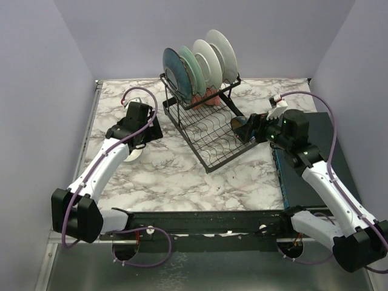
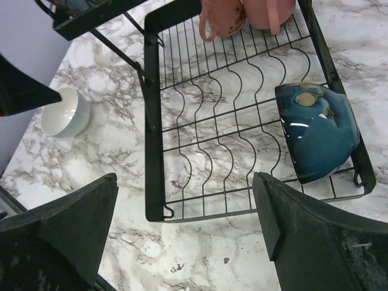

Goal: Load the mixed dishes into the dish rack
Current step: Pick up the bowl from the center of the board.

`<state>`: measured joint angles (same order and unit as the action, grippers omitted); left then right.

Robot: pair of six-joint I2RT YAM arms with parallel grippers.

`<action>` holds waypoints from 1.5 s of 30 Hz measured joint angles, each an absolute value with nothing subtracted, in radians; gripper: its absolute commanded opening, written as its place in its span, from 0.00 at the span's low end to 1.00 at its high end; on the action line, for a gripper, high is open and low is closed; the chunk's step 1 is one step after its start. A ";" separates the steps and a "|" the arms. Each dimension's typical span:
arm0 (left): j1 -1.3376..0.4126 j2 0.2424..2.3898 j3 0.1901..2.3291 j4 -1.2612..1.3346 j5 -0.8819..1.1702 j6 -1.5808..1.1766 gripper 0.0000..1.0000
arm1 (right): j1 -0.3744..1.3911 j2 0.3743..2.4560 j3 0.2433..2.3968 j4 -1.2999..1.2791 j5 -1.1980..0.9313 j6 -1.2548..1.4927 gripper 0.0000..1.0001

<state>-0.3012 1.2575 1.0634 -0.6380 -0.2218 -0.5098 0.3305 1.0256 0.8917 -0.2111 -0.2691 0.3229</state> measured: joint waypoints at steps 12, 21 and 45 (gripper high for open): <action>-0.271 1.435 1.087 -0.662 -0.272 -0.484 0.91 | 0.331 0.889 0.827 -0.215 -0.350 0.378 0.99; -0.224 1.540 1.087 -0.673 -0.269 -0.472 0.77 | 0.331 0.870 0.765 -0.221 -0.373 0.401 0.98; -0.208 1.605 1.087 -0.679 -0.232 -0.460 0.24 | 0.331 0.848 0.712 -0.218 -0.388 0.426 0.98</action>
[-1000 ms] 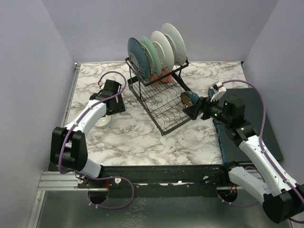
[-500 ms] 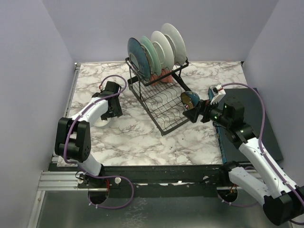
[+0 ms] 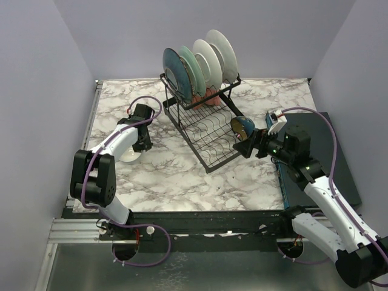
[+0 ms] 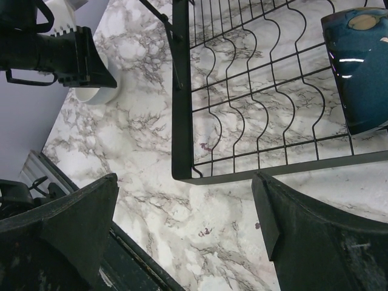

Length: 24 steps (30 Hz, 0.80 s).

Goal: Load the mixed dishes into the dish rack
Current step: Pick up the bowl from the center of the board.

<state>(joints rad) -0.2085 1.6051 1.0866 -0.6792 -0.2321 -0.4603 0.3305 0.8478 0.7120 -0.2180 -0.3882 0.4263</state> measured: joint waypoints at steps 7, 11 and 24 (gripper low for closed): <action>-0.208 1.605 1.087 -0.674 -0.233 -0.449 0.01 | 0.331 0.848 0.711 -0.217 -0.390 0.430 0.98; -0.208 1.605 1.087 -0.681 -0.228 -0.447 0.00 | 0.331 0.848 0.707 -0.216 -0.391 0.431 0.98; -0.208 1.542 1.075 -0.677 -0.147 -0.449 0.00 | 0.331 0.835 0.698 -0.220 -0.392 0.443 0.98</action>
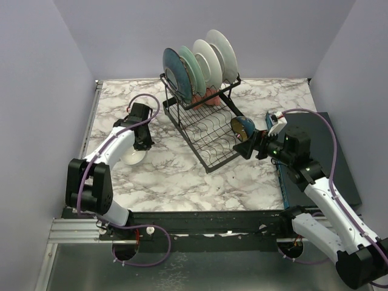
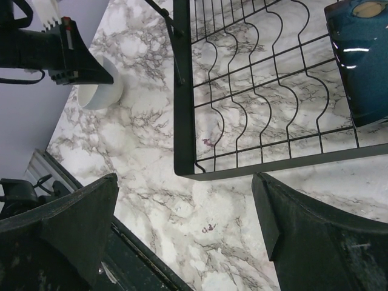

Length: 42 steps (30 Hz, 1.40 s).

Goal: Load the mixed dishes into the dish rack
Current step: Pick up the bowl from the center of the board.

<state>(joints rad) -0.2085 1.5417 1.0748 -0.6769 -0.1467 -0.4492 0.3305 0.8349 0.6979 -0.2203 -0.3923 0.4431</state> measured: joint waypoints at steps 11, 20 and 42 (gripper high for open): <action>-0.208 1.370 1.074 -0.677 0.078 -0.493 0.00 | 0.331 0.809 0.674 -0.224 -0.414 0.478 0.99; -0.214 1.250 1.074 -0.675 0.334 -0.485 0.00 | 0.331 0.816 0.664 -0.226 -0.432 0.536 0.99; -0.245 1.096 1.018 -0.539 0.550 -0.757 0.00 | 0.350 0.773 0.614 -0.089 -0.622 0.669 1.00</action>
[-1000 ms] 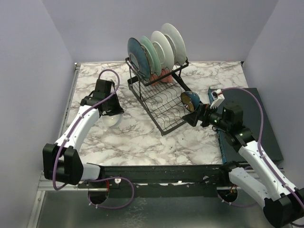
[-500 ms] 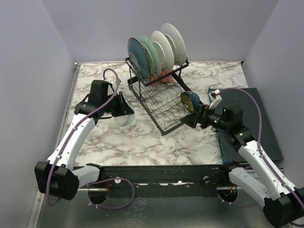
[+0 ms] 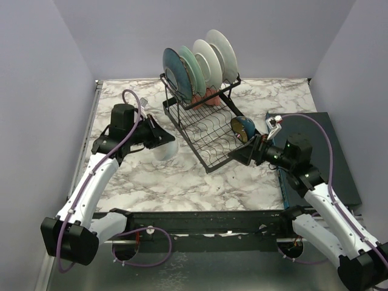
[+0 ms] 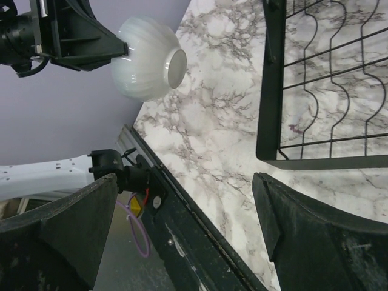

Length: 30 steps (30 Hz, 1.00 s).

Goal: Load the mixed dishes into the dish rack
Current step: Pick up the bowl from the center of the board.

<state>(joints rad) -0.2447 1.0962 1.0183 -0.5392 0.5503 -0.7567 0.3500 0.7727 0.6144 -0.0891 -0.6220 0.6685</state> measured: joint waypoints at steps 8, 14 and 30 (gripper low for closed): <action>-0.245 0.990 0.951 -0.450 0.531 -0.987 0.00 | 0.467 0.828 0.628 -0.016 -0.591 0.712 1.00; -0.245 0.953 0.894 -0.376 0.528 -1.137 0.00 | 0.627 0.931 0.700 0.027 -0.488 0.704 1.00; -0.245 0.793 0.800 -0.292 0.478 -1.383 0.00 | 0.825 1.145 0.899 0.081 -0.281 0.604 1.00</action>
<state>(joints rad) -0.2447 0.7925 0.8001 -0.2924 0.4782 -1.3827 0.8246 1.1450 0.8993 0.0811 -0.2806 0.6037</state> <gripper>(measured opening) 0.051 0.995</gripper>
